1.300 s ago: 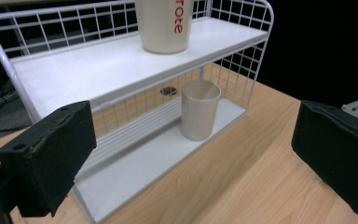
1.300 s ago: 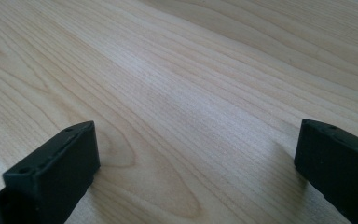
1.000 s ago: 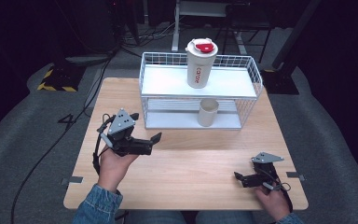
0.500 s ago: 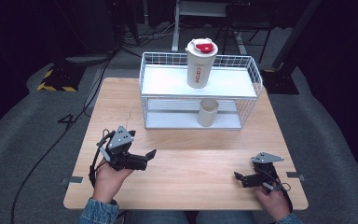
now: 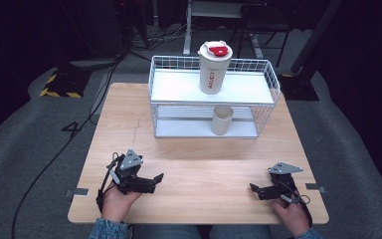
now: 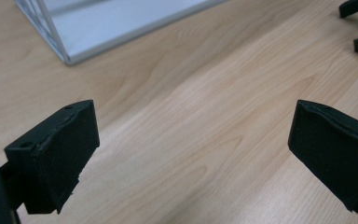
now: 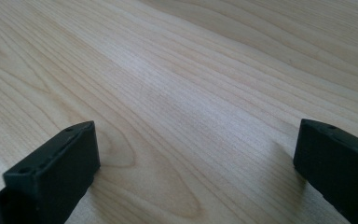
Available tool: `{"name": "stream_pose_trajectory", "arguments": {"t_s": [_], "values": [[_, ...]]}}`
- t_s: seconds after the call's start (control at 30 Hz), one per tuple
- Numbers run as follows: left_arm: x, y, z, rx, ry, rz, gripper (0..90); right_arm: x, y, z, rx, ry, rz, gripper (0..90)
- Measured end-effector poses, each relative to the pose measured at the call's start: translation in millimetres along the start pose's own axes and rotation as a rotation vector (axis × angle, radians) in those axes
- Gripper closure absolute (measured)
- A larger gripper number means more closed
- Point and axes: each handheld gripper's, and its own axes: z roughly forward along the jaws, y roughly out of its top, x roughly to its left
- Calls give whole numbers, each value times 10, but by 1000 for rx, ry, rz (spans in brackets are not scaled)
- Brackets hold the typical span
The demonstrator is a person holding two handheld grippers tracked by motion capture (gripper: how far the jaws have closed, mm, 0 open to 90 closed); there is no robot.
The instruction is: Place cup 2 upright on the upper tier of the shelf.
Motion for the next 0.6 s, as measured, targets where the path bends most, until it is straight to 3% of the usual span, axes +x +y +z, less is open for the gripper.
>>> {"name": "stream_pose_trajectory", "arguments": {"t_s": [0.27,0.6], "values": [[55,-196,118,50,2,-45,24,0,0,0,0,0,0,3],[91,-380,190,96,37,-33,30,0,0,0,0,0,0,3]]}}
